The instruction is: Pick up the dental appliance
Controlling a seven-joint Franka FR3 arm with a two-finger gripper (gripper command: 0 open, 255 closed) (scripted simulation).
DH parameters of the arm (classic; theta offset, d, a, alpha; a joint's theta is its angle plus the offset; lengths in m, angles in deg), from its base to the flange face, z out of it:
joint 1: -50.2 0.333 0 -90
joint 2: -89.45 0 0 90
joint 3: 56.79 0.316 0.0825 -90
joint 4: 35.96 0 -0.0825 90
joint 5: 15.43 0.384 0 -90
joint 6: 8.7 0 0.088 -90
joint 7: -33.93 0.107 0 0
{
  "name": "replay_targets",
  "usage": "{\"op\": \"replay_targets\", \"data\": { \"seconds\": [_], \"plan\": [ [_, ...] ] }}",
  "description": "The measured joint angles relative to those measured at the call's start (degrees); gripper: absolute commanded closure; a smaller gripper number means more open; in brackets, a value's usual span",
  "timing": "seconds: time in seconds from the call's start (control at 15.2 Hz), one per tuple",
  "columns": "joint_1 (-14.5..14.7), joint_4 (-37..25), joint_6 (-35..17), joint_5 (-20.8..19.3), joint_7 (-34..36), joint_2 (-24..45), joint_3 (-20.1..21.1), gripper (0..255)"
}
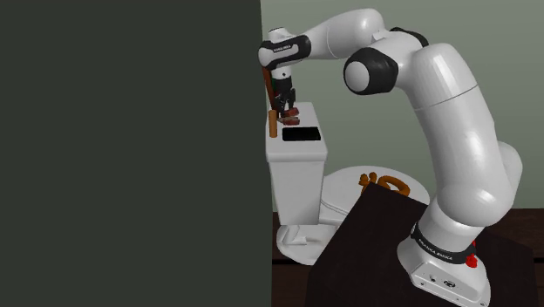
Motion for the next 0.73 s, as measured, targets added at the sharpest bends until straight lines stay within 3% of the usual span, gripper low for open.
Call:
{"op": "replay_targets", "data": {
  "seconds": [0.73],
  "plan": [
    [-0.68,-8.43,8.25,-0.06,-0.01,0.13,-0.08,255]
  ]
}}
